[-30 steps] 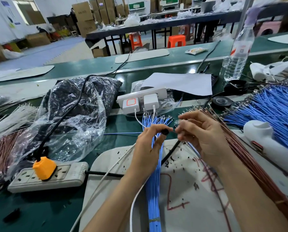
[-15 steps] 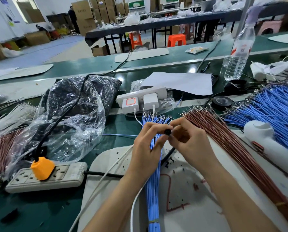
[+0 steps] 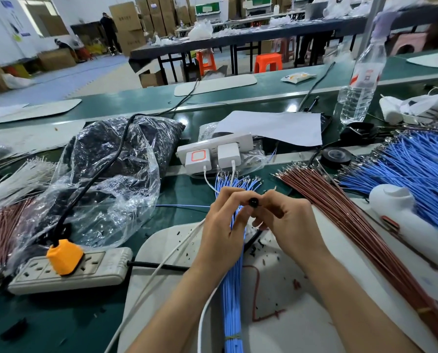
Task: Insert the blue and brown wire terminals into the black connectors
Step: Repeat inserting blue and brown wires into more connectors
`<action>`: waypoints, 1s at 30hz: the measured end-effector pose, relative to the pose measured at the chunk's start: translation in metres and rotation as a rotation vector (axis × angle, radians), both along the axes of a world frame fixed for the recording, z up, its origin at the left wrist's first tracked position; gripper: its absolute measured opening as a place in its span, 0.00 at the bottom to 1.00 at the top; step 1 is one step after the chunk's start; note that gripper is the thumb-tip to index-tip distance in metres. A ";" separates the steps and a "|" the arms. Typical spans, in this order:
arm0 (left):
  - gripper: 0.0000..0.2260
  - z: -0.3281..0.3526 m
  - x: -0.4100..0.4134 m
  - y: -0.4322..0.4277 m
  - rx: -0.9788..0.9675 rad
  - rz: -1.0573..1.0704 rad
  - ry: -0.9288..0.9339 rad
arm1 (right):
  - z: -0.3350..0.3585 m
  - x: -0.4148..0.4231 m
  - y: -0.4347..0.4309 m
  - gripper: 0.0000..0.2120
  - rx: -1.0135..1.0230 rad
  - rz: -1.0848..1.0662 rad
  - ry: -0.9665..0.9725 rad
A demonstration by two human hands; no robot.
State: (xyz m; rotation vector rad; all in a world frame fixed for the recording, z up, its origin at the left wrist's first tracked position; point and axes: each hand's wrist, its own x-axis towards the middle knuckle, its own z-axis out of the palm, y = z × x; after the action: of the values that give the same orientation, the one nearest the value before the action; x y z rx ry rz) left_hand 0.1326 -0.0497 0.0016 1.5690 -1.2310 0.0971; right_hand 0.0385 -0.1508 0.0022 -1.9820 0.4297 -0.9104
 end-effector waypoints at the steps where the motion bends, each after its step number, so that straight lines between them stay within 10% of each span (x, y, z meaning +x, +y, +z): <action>1: 0.09 -0.001 0.000 0.000 0.000 0.001 -0.004 | 0.000 0.000 0.001 0.05 -0.015 -0.006 -0.003; 30: 0.08 -0.003 0.002 -0.003 -0.058 0.024 -0.033 | -0.003 0.004 0.004 0.06 0.066 -0.010 -0.054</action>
State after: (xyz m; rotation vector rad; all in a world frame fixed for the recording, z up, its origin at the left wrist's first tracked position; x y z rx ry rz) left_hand 0.1347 -0.0525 -0.0015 1.5375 -1.2248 0.1727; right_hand 0.0430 -0.1467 -0.0006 -1.8923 0.4339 -0.9426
